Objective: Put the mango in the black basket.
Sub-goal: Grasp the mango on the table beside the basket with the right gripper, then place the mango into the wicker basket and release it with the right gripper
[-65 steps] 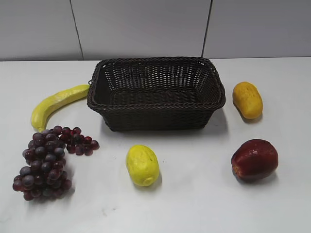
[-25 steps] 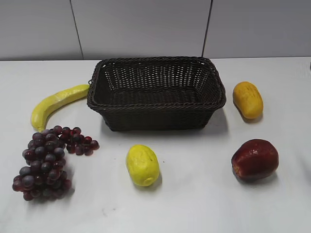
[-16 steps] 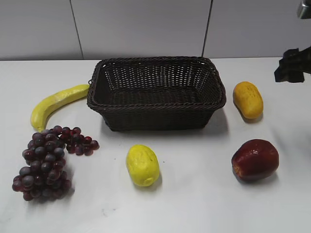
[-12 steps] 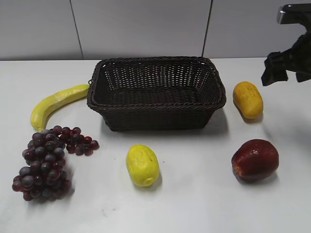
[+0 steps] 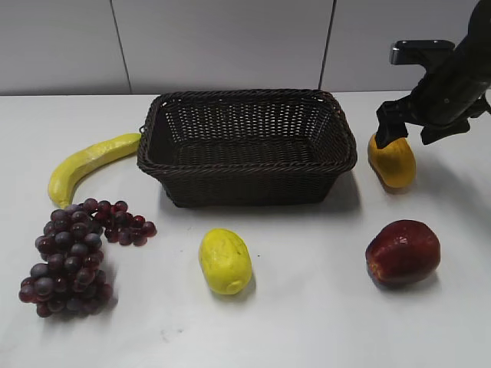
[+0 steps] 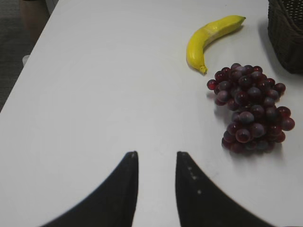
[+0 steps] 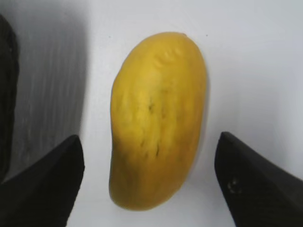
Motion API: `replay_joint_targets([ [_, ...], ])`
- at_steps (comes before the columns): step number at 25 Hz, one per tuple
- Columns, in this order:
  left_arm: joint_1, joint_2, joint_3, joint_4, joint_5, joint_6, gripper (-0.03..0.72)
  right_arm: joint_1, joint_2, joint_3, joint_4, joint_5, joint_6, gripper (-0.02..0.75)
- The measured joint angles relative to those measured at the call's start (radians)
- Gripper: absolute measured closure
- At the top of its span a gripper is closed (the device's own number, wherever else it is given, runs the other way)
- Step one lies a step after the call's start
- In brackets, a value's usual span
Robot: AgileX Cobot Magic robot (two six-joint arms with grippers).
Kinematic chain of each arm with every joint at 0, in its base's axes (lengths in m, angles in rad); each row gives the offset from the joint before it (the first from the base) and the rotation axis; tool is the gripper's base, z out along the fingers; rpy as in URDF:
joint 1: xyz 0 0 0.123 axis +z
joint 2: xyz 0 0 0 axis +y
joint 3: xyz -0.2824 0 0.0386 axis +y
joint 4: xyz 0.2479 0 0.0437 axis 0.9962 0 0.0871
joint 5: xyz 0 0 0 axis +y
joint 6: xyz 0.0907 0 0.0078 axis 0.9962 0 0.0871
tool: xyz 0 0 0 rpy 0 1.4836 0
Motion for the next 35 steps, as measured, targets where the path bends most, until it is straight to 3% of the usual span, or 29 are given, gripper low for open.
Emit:
replay_joint_targets([
  [6,0.0,0.0,0.0,0.0,0.0,0.0,0.487,0.0,0.083,-0.014,0.0,-0.058,0.0,0.076],
  [13,0.0,0.0,0.0,0.0,0.0,0.0,0.487,0.0,0.119,-0.014,0.0,-0.087,0.0,0.174],
  [16,0.0,0.0,0.0,0.0,0.0,0.0,0.487,0.0,0.121,-0.027,-0.002,-0.071,0.0,0.177],
  [27,0.0,0.0,0.0,0.0,0.0,0.0,0.487,0.013,0.077,-0.381,0.046,0.322,-0.003,0.177],
  [31,0.0,0.0,0.0,0.0,0.0,0.0,0.487,0.084,0.063,-0.523,0.048,0.411,-0.004,0.177],
  [35,0.0,0.0,0.0,0.0,0.0,0.0,0.487,0.2,0.061,-0.568,0.053,0.422,-0.004,0.177],
])
